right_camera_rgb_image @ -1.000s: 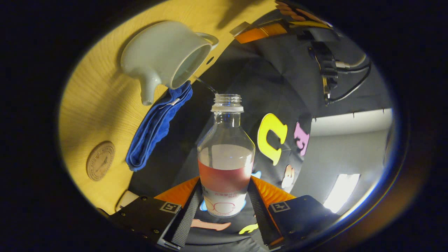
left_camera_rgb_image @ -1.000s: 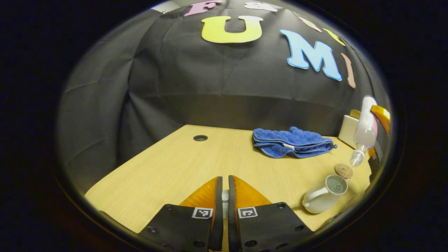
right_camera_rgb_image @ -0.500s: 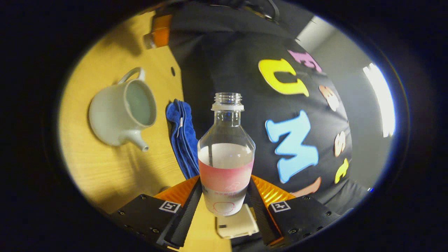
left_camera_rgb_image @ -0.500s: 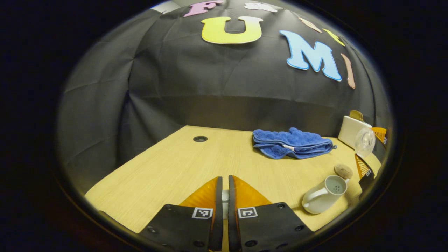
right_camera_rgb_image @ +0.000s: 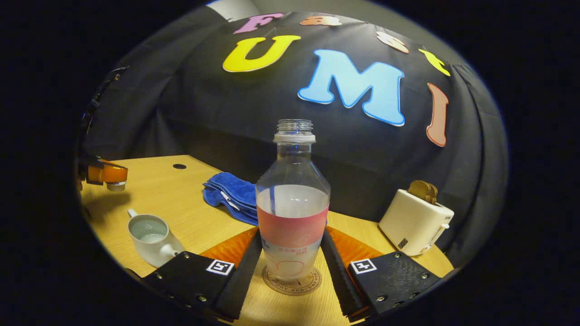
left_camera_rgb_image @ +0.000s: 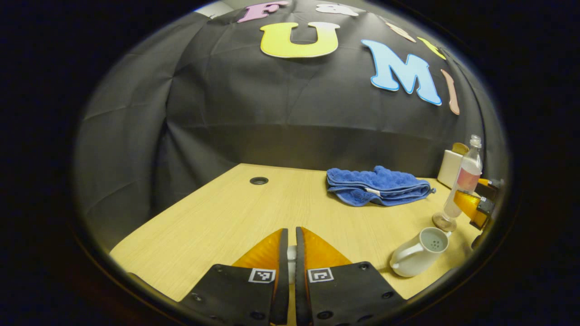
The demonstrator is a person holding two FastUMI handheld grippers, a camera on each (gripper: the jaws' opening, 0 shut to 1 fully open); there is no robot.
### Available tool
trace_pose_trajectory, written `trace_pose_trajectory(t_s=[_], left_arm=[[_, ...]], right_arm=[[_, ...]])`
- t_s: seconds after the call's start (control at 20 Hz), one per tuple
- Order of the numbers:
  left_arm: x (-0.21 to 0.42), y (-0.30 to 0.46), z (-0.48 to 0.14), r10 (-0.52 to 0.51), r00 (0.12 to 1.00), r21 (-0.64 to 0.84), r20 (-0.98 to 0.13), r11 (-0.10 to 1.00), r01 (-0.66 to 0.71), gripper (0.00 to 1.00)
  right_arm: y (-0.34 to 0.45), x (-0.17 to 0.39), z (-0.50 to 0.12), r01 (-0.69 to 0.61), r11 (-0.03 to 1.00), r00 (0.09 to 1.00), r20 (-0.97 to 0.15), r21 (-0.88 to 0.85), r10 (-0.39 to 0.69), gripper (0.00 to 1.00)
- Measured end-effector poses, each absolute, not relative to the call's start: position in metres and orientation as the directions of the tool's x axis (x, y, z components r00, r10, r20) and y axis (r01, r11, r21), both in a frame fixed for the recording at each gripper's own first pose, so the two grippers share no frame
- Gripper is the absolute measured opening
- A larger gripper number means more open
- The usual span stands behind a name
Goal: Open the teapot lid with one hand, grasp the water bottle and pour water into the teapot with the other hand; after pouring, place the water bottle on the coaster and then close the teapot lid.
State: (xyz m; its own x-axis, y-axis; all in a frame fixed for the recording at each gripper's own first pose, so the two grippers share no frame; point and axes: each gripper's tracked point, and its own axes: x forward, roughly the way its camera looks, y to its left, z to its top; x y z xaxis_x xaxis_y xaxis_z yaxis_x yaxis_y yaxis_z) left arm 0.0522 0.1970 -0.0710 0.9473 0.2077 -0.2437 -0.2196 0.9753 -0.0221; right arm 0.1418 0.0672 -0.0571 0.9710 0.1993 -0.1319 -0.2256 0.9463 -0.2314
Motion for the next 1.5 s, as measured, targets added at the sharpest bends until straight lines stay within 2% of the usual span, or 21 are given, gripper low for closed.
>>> trace_pose_trajectory(t_s=[0.4,0.65,0.7,0.75,0.9,0.95,1.0,1.05,1.1,1.15,1.5], left_arm=[[0.053,0.195,-0.072,0.201,0.948,-0.022,-0.245,0.977,-0.213,0.14],[0.054,0.190,-0.071,0.189,0.952,-0.025,-0.240,0.979,-0.201,0.12],[0.054,0.189,-0.070,0.189,0.953,-0.024,-0.239,0.979,-0.200,0.12],[0.054,0.188,-0.069,0.188,0.954,-0.024,-0.235,0.980,-0.199,0.14],[0.053,0.184,-0.065,0.174,0.960,-0.034,-0.220,0.982,-0.186,0.10],[0.053,0.182,-0.062,0.168,0.963,-0.037,-0.212,0.983,-0.180,0.14],[0.053,0.177,-0.059,0.158,0.967,-0.039,-0.201,0.985,-0.169,0.12],[0.054,0.173,-0.057,0.146,0.971,-0.041,-0.189,0.987,-0.156,0.10],[0.054,0.168,-0.053,0.133,0.975,-0.040,-0.179,0.989,-0.142,0.14],[0.053,0.164,-0.050,0.122,0.978,-0.038,-0.167,0.991,-0.130,0.12],[0.055,0.121,-0.027,0.050,0.993,-0.035,-0.108,0.998,-0.054,0.14]], right_arm=[[0.053,0.156,-0.072,-0.219,0.976,0.957,-0.198,-0.012,0.212,0.79],[0.054,0.153,-0.080,-0.223,0.974,0.953,-0.216,-0.038,0.210,0.81],[0.055,0.152,-0.078,-0.228,0.973,0.952,-0.214,-0.031,0.217,0.84],[0.055,0.151,-0.075,-0.228,0.973,0.954,-0.206,-0.026,0.217,0.87],[0.051,0.147,-0.059,-0.219,0.975,0.964,-0.162,-0.027,0.212,0.87],[0.049,0.144,-0.054,-0.216,0.976,0.967,-0.145,-0.026,0.210,0.88],[0.047,0.142,-0.049,-0.210,0.977,0.970,-0.131,-0.024,0.205,0.93],[0.045,0.138,-0.044,-0.206,0.978,0.973,-0.115,-0.021,0.202,0.93],[0.043,0.134,-0.039,-0.202,0.979,0.975,-0.097,-0.019,0.200,0.93],[0.041,0.129,-0.036,-0.196,0.980,0.978,-0.079,-0.018,0.194,0.93],[0.022,0.092,-0.035,-0.152,0.988,0.988,-0.021,-0.030,0.152,0.93]])
